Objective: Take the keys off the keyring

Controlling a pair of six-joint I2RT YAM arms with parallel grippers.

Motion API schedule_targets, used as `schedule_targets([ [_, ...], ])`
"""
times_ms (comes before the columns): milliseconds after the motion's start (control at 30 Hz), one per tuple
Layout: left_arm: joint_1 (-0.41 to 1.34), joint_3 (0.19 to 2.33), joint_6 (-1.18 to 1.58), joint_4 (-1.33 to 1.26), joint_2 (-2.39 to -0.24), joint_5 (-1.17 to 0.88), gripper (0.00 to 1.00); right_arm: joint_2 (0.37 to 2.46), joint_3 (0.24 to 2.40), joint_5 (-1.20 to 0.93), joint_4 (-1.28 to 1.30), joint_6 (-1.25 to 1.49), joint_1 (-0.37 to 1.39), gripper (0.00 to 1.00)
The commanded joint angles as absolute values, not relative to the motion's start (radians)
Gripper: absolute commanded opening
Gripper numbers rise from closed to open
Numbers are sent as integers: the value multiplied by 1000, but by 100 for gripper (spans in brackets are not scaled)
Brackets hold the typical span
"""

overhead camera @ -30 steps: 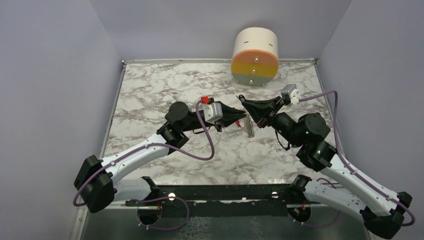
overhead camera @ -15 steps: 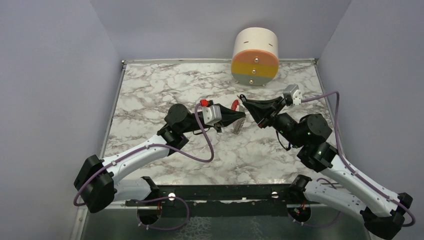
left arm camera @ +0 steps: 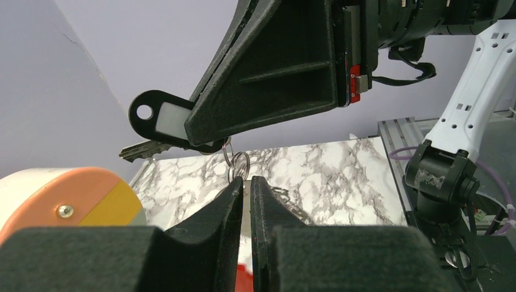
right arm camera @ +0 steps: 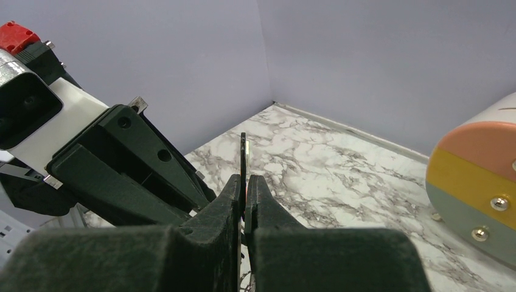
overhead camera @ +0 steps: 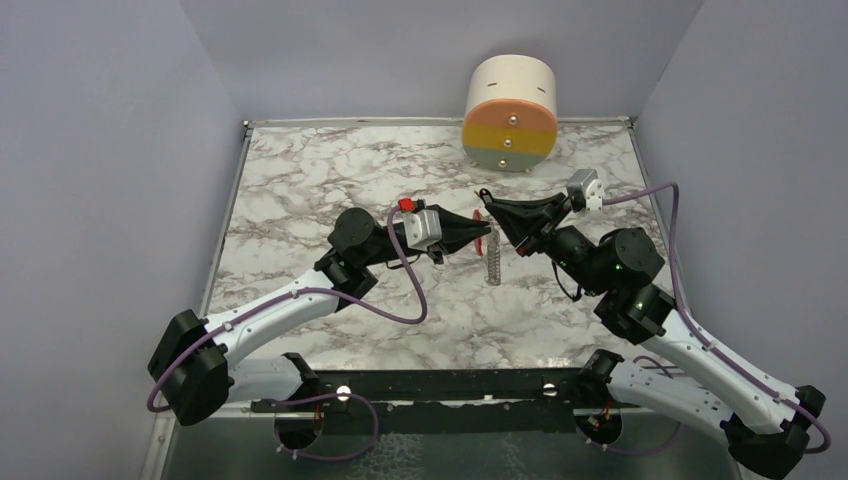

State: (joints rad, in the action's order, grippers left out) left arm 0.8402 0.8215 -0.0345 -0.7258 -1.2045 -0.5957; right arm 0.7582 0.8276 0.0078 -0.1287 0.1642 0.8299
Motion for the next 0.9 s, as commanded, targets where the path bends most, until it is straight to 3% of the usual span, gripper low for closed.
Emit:
schedule_targets([
  [0, 847, 821, -8, -776, -1198, -555, 14, 744, 823, -12, -178, 169, 830, 1],
  [200, 847, 812, 16, -801, -1201, -515, 17, 748, 814, -16, -196, 173, 830, 1],
  [667, 848, 776, 7, -844, -1209, -428, 6, 751, 819, -36, -208, 184, 829, 1],
  [867, 848, 768, 37, -852, -1203, -419, 20, 756, 818, -27, -212, 176, 830, 1],
])
